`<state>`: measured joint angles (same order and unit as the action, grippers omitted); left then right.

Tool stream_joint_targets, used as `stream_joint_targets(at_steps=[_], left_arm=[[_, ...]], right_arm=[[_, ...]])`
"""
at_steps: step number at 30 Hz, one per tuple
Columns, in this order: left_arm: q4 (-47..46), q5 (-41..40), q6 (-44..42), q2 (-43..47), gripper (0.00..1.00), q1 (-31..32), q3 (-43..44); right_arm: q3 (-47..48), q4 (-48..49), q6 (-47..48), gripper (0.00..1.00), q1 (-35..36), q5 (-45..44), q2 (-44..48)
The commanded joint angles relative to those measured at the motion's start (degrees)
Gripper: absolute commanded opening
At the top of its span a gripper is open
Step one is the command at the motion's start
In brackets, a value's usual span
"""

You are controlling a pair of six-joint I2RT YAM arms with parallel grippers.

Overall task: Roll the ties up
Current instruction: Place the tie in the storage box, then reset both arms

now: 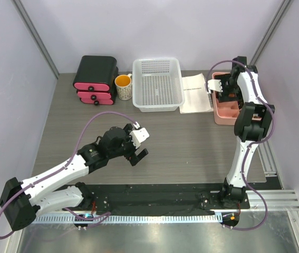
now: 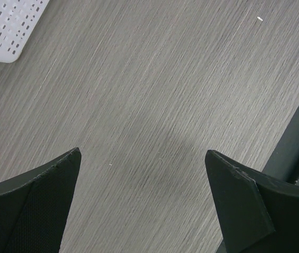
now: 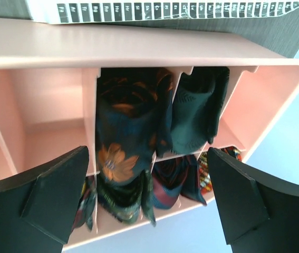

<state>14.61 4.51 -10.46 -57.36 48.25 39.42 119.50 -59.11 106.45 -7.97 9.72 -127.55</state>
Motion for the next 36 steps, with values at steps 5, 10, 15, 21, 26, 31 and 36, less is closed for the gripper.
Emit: stream_joint_targets(at_steps=[5, 10, 15, 21, 26, 31, 36], left_arm=[[-0.81, -1.09, 0.7, 1.11, 1.0, -0.35, 1.45], [1.99, -1.7, 4.12, 0.24, 1.0, -1.84, 5.05], [6.3, -1.53, 11.67, -1.43, 1.0, -6.13, 10.05], [14.73, 2.16, 16.16, -4.33, 1.0, -14.14, 16.91], [23.07, 13.22, 16.09, -7.84, 1.0, -22.39, 22.18], [33.9, 21.29, 16.26, -15.5, 1.0, -32.32, 24.49], [34.08, 20.02, 15.38, -12.68, 1.0, -42.26, 19.12]], right_arm=[[-0.41, -2.06, -1.42, 1.0, 0.14, 4.69, 10.02], [4.23, -1.88, -14.23, 1.0, 0.14, 8.47, 12.32], [6.53, 1.43, -33.63, 1.0, 0.23, 13.3, 16.7], [2.41, 7.68, -69.23, 1.0, 0.32, 15.16, 23.39], [-8.91, 9.27, -91.83, 1.0, 0.67, 21.83, 29.1], [-33.86, 16.81, -100.56, 1.0, 7.08, 18.07, 37.18], [-48.56, 21.48, -103.28, 1.0, 14.55, 11.73, 41.41]])
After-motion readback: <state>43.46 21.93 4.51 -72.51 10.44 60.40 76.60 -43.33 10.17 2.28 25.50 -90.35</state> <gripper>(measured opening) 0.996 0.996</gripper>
